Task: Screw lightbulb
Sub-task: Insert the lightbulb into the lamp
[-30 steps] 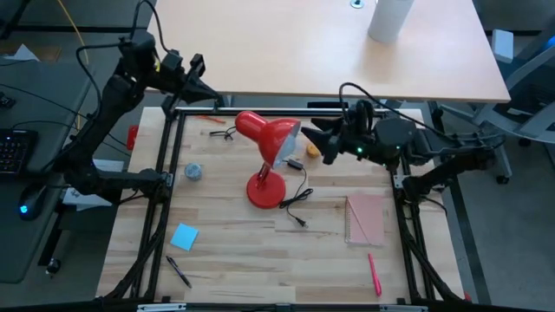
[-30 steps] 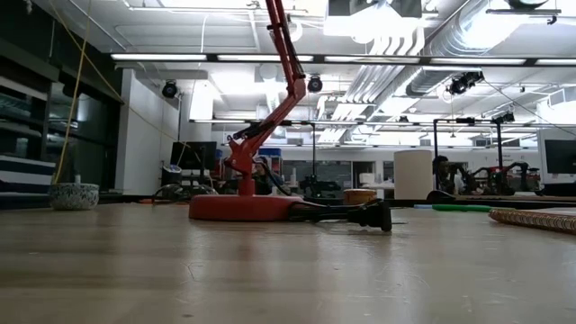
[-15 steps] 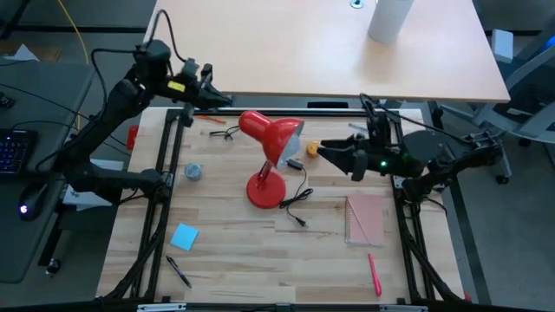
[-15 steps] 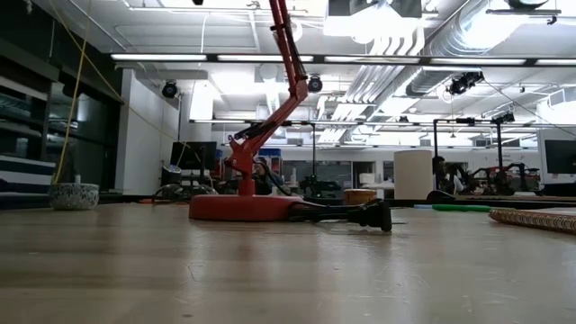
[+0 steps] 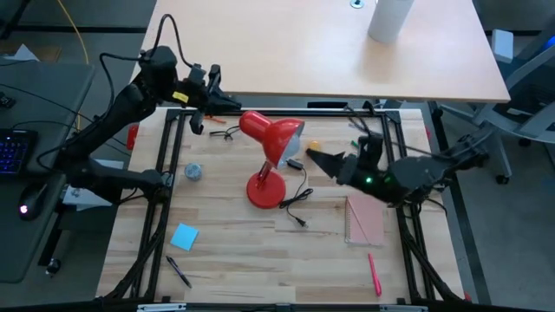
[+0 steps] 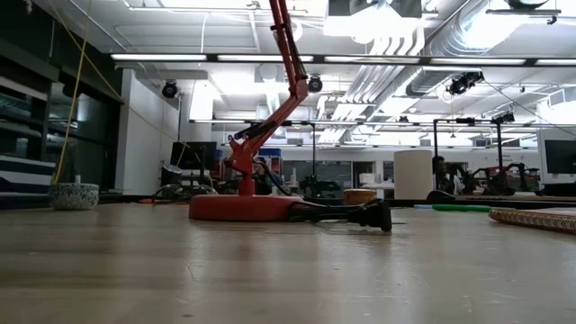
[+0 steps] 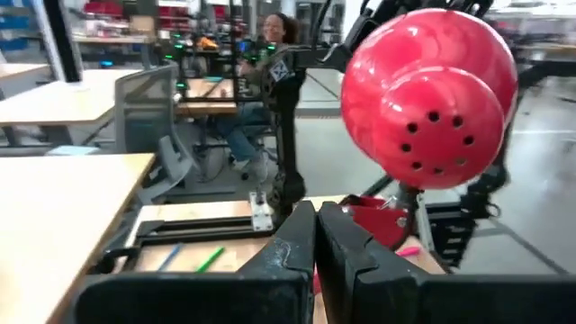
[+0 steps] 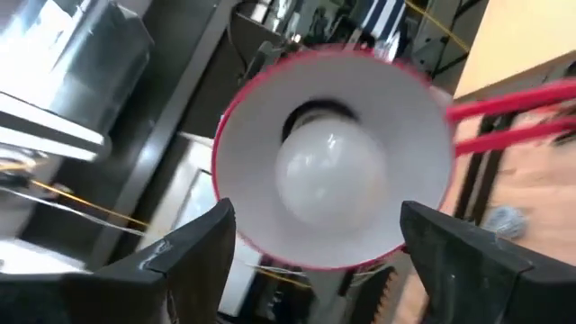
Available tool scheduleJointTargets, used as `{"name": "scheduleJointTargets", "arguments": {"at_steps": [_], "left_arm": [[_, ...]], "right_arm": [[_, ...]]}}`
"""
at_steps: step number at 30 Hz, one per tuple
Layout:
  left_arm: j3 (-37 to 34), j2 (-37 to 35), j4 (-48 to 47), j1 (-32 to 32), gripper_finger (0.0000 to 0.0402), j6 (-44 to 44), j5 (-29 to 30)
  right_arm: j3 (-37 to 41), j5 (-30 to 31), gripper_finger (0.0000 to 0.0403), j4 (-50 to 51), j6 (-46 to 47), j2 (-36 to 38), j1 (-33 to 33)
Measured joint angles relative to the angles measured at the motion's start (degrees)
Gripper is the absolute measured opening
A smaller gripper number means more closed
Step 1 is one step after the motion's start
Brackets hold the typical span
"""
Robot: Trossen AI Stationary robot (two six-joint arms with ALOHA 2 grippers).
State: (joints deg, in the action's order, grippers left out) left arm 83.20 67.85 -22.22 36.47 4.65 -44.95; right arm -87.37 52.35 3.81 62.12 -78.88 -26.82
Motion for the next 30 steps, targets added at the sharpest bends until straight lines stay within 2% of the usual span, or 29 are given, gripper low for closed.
{"name": "scheduleJointTargets", "arguments": {"at_steps": [5,13,25,30], "left_arm": [[0.0,2.3,-0.13,0.51,0.0,2.06,-10.39],[0.0,4.81,-0.15,0.7,0.0,4.46,-16.9],[0.07,1.63,3.7,0.73,0.0,0.4,-17.79],[0.03,1.6,10.91,-0.88,0.0,-3.44,-17.93]], "right_arm": [[0.0,-0.09,0.0305,-6.63,2.47,-4.27,1.69],[0.0,0.7,0.0305,-7.74,4.94,-5.9,3.57],[0.0,0.88,0.0305,-7.52,-1.1,-3.51,3.42],[0.0,-0.31,0.0305,-7.53,1.21,-3.71,3.63]]}}
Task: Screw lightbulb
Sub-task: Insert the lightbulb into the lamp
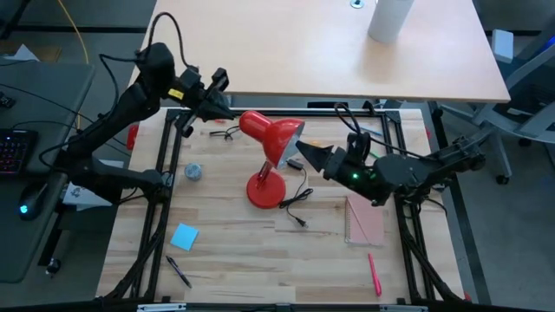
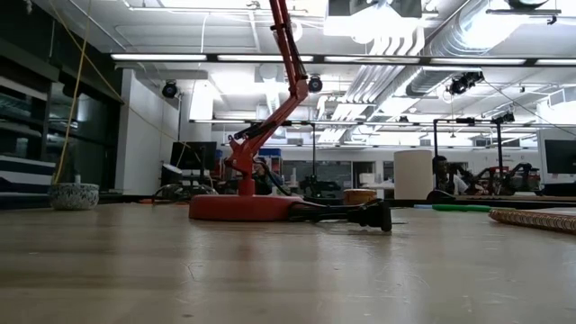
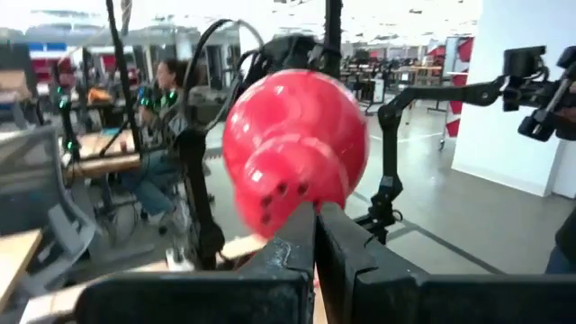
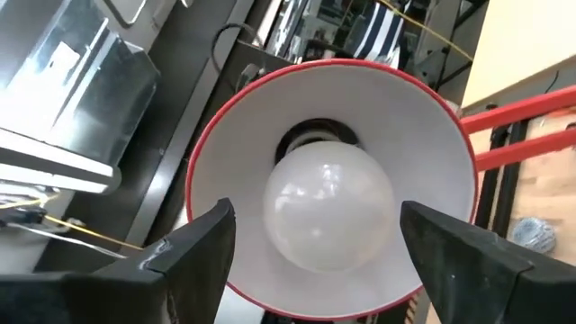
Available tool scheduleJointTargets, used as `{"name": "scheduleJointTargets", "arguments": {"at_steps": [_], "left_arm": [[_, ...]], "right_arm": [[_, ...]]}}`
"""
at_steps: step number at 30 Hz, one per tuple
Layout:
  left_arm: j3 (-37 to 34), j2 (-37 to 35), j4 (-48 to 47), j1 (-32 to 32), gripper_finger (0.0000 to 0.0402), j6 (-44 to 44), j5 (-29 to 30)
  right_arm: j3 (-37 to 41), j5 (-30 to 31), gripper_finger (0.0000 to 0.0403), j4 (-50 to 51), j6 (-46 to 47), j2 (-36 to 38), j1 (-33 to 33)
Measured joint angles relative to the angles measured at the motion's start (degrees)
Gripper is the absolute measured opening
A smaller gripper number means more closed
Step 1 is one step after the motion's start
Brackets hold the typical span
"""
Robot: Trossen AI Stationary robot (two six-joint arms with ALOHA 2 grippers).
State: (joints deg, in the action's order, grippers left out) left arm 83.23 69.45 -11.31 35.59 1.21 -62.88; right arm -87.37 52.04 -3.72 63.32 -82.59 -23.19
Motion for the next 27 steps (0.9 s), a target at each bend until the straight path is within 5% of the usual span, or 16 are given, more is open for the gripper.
{"name": "scheduleJointTargets", "arguments": {"at_steps": [27], "left_arm": [[-0.03,1.01,-0.79,-3.38,0.0,2.9,5.19]], "right_arm": [[0.0,-1.46,0.0305,-3.37,6.21,-2.6,0.69]]}}
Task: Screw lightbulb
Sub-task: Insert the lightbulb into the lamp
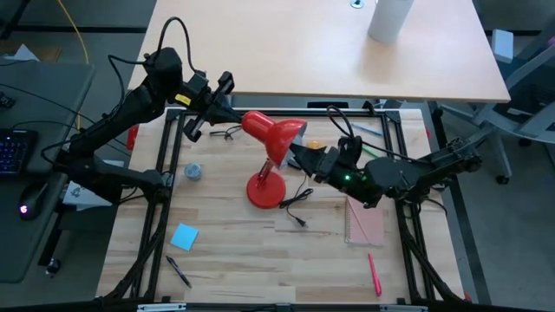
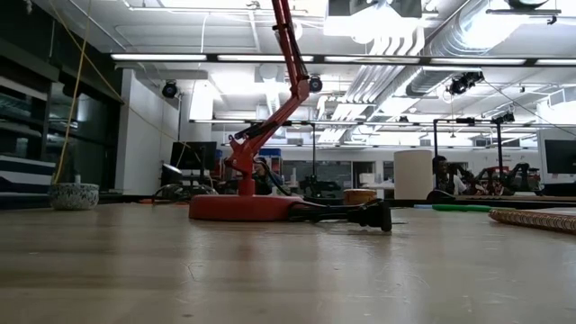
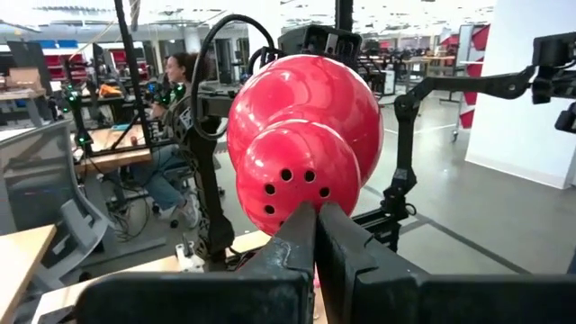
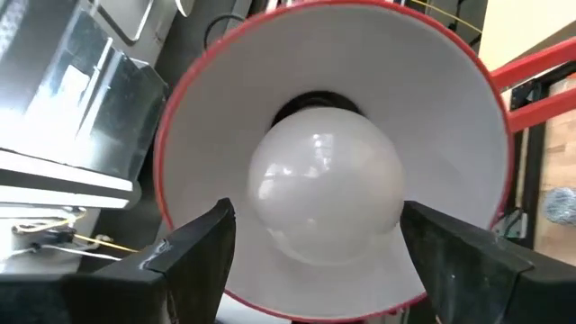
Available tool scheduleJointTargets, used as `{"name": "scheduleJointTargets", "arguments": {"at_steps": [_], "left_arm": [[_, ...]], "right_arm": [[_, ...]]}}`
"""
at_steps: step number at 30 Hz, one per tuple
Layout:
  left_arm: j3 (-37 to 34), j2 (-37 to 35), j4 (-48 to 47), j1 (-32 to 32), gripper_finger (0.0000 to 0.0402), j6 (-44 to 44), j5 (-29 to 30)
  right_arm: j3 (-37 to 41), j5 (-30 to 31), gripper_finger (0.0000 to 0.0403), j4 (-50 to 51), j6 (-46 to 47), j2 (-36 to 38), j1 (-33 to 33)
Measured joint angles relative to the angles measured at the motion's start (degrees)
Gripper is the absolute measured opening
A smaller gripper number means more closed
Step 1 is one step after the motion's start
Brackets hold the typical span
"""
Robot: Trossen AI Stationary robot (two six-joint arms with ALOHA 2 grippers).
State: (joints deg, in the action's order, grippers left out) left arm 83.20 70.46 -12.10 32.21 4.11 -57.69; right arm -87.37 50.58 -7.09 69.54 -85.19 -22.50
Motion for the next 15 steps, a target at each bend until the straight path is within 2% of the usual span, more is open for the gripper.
{"name": "scheduleJointTargets", "arguments": {"at_steps": [15], "left_arm": [[0.0,0.0,-0.04,-0.02,0.0,0.03,0.38]], "right_arm": [[0.0,1.45,0.0305,-0.55,1.14,-0.21,1.85]]}}
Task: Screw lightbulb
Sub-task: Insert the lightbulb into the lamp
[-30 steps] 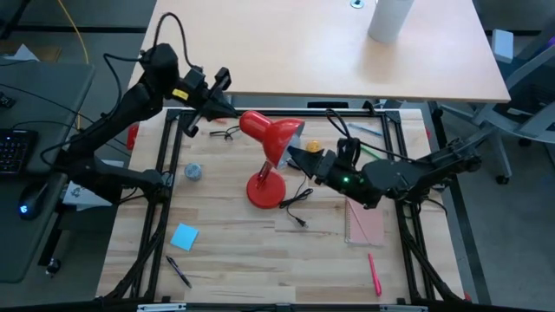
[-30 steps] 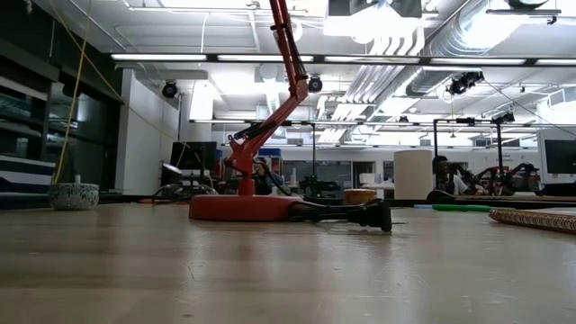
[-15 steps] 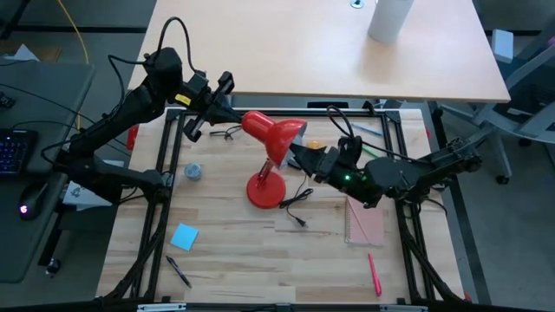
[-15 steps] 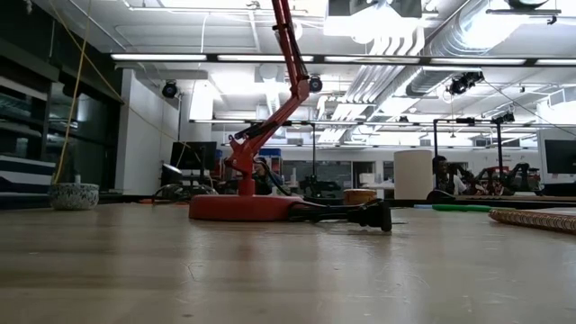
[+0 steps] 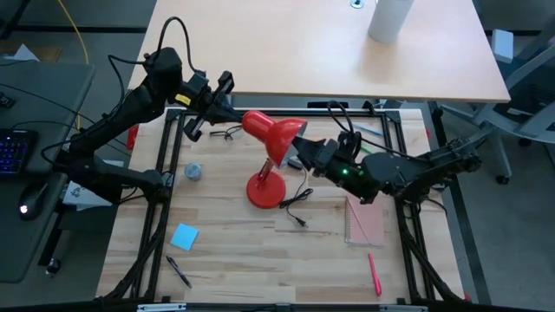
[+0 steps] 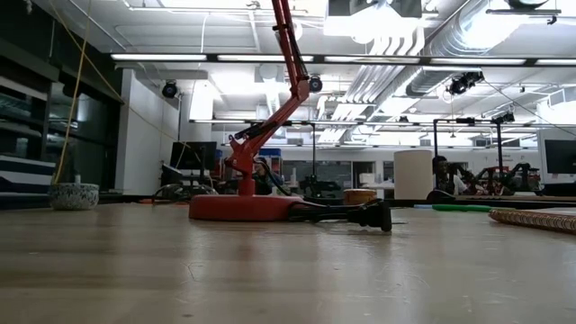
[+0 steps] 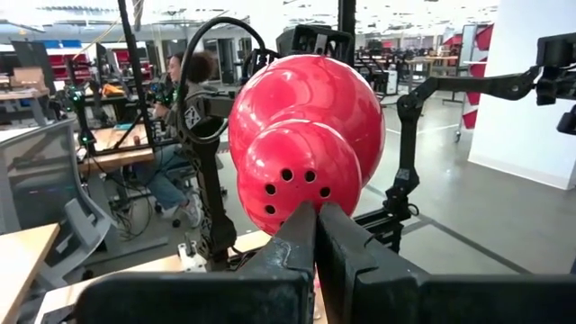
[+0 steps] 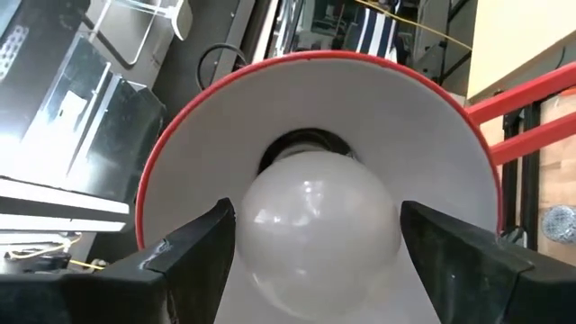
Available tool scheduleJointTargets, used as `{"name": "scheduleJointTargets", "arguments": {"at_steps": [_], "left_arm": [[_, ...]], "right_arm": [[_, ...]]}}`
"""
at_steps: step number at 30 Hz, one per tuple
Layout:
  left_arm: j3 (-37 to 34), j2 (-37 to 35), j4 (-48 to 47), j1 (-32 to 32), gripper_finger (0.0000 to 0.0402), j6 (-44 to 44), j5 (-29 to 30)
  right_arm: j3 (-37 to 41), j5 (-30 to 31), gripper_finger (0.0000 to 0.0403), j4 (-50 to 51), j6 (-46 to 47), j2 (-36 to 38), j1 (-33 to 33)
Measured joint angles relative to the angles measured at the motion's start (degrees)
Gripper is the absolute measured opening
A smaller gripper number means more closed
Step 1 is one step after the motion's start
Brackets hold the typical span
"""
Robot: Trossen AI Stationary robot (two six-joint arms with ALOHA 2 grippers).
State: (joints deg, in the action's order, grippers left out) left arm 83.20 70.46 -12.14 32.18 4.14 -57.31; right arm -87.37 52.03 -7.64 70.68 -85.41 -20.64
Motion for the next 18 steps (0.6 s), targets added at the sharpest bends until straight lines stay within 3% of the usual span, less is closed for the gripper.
{"name": "scheduleJointTargets", "arguments": {"at_steps": [11,18], "left_arm": [[0.0,0.02,-0.02,0.0,0.0,0.0,1.12],[0.0,0.02,-0.04,0.0,0.0,-0.93,1.08]], "right_arm": [[0.0,-0.84,0.03,0.09,-0.61,0.0,0.15],[0.0,-1.56,0.0248,0.66,-2.98,0.0,0.15]]}}
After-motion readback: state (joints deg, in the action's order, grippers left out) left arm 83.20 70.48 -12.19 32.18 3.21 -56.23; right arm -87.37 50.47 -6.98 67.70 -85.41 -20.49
